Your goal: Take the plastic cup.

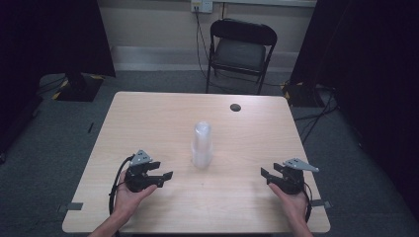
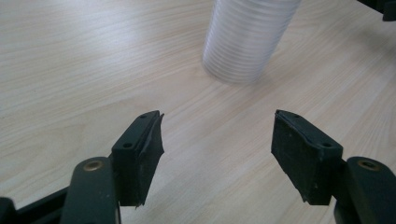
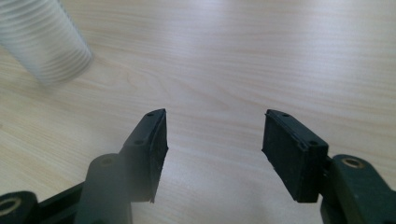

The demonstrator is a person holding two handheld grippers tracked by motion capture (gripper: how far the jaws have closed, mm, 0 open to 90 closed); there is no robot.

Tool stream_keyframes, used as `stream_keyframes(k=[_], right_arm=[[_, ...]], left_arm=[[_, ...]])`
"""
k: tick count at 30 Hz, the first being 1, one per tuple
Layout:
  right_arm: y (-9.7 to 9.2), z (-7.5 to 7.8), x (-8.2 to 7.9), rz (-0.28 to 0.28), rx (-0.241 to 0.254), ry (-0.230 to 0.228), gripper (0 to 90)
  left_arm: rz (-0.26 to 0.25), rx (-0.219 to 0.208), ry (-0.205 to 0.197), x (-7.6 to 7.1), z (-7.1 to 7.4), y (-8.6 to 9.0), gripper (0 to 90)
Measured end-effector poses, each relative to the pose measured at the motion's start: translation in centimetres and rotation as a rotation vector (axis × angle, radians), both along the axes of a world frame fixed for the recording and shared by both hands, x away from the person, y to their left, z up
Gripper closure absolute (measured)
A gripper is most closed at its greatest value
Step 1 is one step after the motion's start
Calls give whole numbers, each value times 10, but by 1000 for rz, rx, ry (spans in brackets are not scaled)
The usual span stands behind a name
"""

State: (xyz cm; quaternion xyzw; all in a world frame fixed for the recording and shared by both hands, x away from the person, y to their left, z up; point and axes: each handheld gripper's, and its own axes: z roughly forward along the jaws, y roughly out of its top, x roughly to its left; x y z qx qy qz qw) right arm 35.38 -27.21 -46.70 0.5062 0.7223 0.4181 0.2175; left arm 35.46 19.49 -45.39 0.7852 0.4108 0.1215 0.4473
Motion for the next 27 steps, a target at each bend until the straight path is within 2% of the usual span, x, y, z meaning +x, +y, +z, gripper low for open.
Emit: stream_keyframes(k=[2,6,8,9,10,11,12,14,15,18,19,20,22,25,27], right_arm=[[2,-1,1,4,13,24,403],[3,-2,2,-1,24,35,406],[4,-2,0,-4,46,39,408],[4,-1,-1,-3,51,38,407],[4,-1,-1,3,55,39,407],[4,-1,-1,3,55,39,407],[5,0,-3,4,58,42,394],[5,0,-3,2,56,41,393],[5,0,-2,2,66,50,372],[5,0,-1,7,82,61,375],[6,2,-1,-1,62,44,365],[7,3,-1,3,64,44,364],[9,5,-1,11,59,34,353],[12,7,-3,25,57,23,343],[13,8,-5,30,51,18,343]], left_arm=[[5,-23,1,0,0,-1,321],[0,-21,-5,2,2,-6,300],[-30,-36,-29,1,9,-13,305],[-43,-47,-29,1,10,-16,317],[-55,-43,-36,1,12,-18,322],[-55,-43,-36,1,12,-18,327],[-68,-44,-58,0,16,-24,334],[-67,-48,-54,0,17,-26,337],[-77,-49,-71,0,23,-30,336],[-82,-59,-84,0,29,-34,329],[-84,-65,-92,0,33,-35,317],[-78,-43,-119,0,40,-38,295],[-70,-29,-132,1,42,-39,260],[-73,-60,-165,9,55,-44,234],[-73,-79,-161,15,60,-46,222]])
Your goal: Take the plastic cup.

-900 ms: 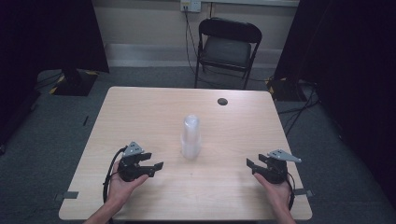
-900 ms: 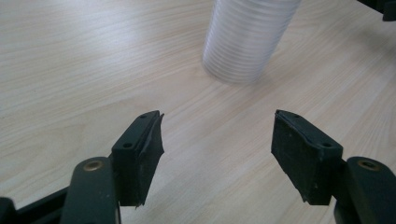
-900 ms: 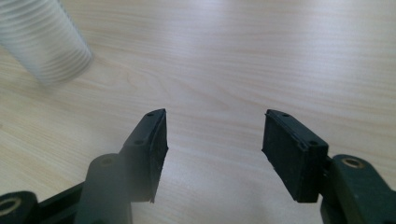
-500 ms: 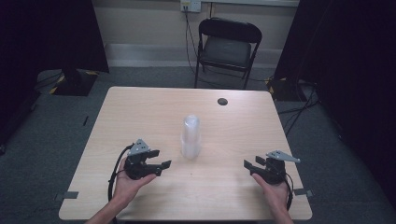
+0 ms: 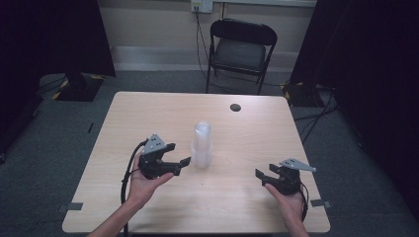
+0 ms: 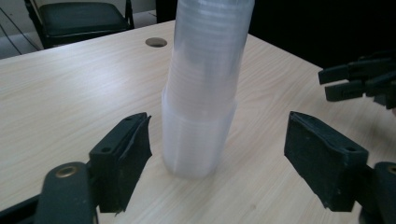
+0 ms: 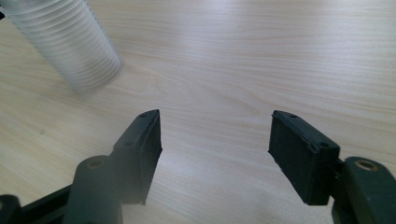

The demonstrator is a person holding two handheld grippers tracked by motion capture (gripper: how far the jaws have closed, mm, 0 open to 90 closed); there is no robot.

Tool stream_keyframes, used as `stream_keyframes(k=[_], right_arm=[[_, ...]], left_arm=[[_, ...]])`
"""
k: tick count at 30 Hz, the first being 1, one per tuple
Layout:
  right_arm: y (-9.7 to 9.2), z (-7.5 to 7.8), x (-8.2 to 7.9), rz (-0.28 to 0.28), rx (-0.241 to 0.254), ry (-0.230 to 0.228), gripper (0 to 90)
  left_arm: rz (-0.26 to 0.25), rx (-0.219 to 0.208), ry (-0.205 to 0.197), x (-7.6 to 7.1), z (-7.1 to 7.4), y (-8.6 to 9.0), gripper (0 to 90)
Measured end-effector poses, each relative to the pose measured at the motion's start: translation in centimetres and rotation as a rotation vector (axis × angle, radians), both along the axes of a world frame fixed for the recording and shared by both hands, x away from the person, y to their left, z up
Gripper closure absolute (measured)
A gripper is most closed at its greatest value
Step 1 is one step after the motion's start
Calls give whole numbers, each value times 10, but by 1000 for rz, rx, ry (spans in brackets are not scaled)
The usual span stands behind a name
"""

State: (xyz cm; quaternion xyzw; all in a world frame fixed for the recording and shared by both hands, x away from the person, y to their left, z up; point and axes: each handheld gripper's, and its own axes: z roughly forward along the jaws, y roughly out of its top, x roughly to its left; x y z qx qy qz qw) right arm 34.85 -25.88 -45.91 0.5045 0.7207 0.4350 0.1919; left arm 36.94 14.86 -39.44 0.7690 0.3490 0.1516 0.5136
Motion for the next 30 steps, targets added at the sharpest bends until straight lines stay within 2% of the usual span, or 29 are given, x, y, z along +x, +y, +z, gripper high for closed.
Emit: stream_keyframes(k=[4,6,9,13,15,17,20,21,22,27,30], right_arm=[[2,1,-3,10,-9,-5,342],[3,2,-4,15,-9,-10,342],[4,2,-5,16,-10,-8,342],[5,1,-4,22,-10,-8,342],[5,1,-3,25,-17,-8,342],[7,1,-4,28,-17,-7,341],[8,1,-3,31,-20,-6,341],[8,1,-3,31,-20,-6,341],[8,1,-3,35,-22,-5,340],[10,0,-3,44,-23,0,338],[9,0,-3,43,-22,-1,336]], left_arm=[[-27,-9,-6,4,5,-5,152],[-39,-12,-13,7,11,-9,159],[-28,-15,-14,10,15,-10,171],[-21,-17,-38,23,21,-16,189],[-22,-36,-32,28,21,-17,189],[-25,-35,-29,30,21,-18,189],[-24,-38,-53,35,27,-22,188],[-24,-38,-53,35,27,-22,178],[-22,-56,-40,40,29,-24,164],[-8,-65,-60,45,30,-28,157],[-25,-53,-62,50,24,-35,157]])
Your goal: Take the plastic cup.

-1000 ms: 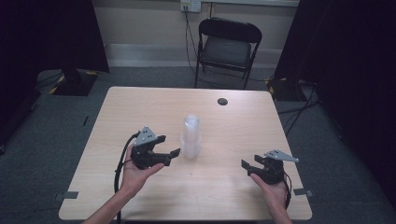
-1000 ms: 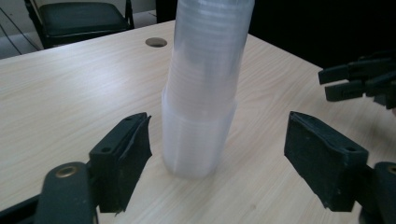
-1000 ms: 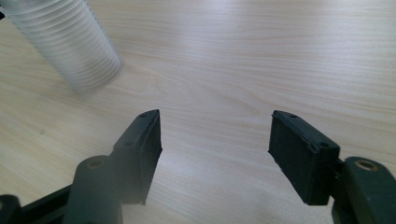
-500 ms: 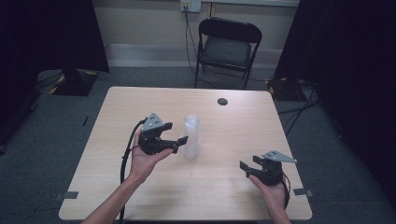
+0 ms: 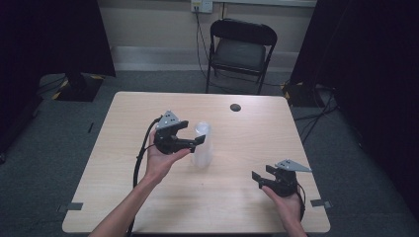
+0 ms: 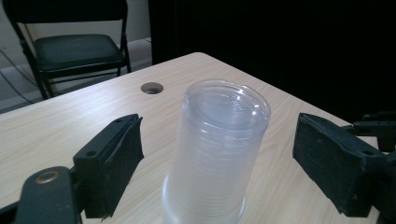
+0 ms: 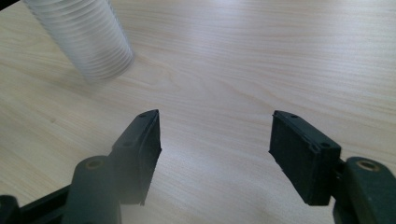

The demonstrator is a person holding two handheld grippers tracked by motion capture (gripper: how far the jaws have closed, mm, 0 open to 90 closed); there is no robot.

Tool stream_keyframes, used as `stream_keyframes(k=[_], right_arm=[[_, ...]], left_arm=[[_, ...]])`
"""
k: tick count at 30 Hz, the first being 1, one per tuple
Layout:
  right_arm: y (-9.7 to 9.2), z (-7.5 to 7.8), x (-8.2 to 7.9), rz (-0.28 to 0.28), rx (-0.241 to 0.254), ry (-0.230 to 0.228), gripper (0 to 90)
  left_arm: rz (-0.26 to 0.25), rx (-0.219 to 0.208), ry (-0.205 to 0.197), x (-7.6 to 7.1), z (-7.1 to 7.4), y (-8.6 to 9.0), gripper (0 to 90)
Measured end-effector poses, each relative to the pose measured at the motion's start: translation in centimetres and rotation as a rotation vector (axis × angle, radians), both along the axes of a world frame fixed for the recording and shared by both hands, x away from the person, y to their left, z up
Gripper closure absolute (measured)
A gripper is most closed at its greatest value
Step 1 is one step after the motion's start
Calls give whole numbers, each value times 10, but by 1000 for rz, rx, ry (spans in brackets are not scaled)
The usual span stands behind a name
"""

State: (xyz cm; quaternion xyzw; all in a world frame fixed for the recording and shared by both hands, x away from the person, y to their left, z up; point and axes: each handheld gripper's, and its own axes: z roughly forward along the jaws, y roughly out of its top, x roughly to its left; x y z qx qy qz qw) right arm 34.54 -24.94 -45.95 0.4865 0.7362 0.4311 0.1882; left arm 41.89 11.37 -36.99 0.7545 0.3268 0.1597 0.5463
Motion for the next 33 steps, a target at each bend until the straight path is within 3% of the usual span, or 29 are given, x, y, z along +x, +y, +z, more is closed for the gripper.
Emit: stream_keyframes(k=[2,8,12,15,18,23,33], right_arm=[[0,0,0,-2,-2,0,336],[2,-1,-2,6,-4,-3,331],[3,-2,0,15,-7,7,328],[4,-2,0,19,-12,5,325],[4,-2,-1,22,-9,6,325],[3,-2,-1,20,-5,4,325],[2,-4,-1,22,6,8,325]], left_arm=[[5,15,-15,4,-4,-4,158],[23,-9,5,14,-9,-9,157],[19,36,11,17,-15,-15,158],[3,27,13,19,-18,-21,167],[-15,78,17,20,-24,-27,191],[-13,95,16,21,-29,-32,246],[-14,102,81,29,-42,-32,222]])
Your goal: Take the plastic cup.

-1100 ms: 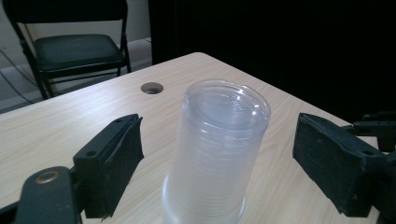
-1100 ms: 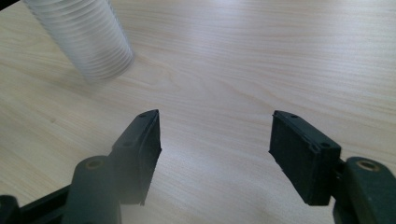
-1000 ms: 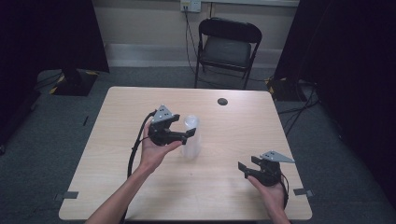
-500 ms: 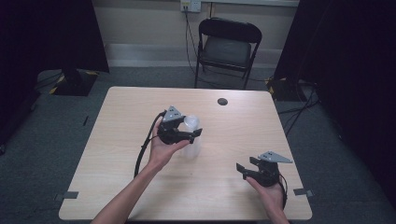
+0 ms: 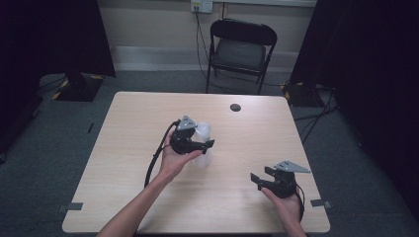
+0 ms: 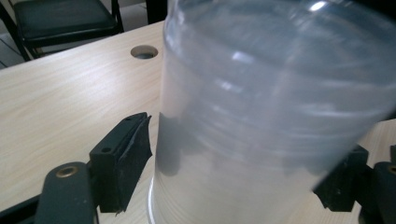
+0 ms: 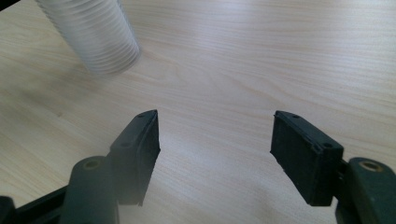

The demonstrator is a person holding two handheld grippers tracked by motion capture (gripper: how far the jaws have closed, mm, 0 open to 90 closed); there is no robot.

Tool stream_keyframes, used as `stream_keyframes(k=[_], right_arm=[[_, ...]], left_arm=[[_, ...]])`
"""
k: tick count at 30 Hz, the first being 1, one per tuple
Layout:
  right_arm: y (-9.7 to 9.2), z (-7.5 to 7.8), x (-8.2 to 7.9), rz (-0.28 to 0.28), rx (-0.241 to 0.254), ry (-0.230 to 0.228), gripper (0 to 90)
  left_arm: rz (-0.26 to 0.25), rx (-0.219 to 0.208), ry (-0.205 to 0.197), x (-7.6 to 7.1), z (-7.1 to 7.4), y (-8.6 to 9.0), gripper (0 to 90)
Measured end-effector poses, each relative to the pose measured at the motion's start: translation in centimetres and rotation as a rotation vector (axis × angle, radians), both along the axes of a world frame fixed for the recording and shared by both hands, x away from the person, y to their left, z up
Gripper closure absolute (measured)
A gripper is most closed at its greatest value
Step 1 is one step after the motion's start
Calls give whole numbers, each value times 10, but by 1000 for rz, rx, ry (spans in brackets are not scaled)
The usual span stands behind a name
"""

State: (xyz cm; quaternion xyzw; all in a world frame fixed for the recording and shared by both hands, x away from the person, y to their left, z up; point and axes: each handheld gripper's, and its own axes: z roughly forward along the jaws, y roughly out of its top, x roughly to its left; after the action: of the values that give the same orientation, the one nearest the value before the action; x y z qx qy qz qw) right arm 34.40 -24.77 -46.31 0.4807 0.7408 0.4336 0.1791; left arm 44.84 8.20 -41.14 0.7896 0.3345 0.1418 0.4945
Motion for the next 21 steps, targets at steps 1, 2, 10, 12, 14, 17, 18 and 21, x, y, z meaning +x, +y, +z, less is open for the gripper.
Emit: stream_keyframes(k=[1,2,10,12,14,17,18,21], right_arm=[[0,0,0,0,-1,1,324],[0,0,0,0,0,2,325],[-2,0,0,-4,6,7,325],[-2,1,0,-5,4,1,325],[-2,1,0,-4,5,-3,325],[-2,1,0,-2,5,4,325],[-2,1,0,-1,8,7,325],[-2,1,0,1,9,7,325]], left_arm=[[0,3,2,0,-1,-1,222],[4,13,-1,0,-1,-1,225],[-7,19,-19,-1,-1,-1,307],[-6,18,-17,-1,-1,-1,306],[-4,16,-16,-1,-1,-1,305],[4,12,-26,-2,0,-2,305],[6,7,-24,-2,0,-2,306],[12,-7,-24,-2,2,-1,309]])
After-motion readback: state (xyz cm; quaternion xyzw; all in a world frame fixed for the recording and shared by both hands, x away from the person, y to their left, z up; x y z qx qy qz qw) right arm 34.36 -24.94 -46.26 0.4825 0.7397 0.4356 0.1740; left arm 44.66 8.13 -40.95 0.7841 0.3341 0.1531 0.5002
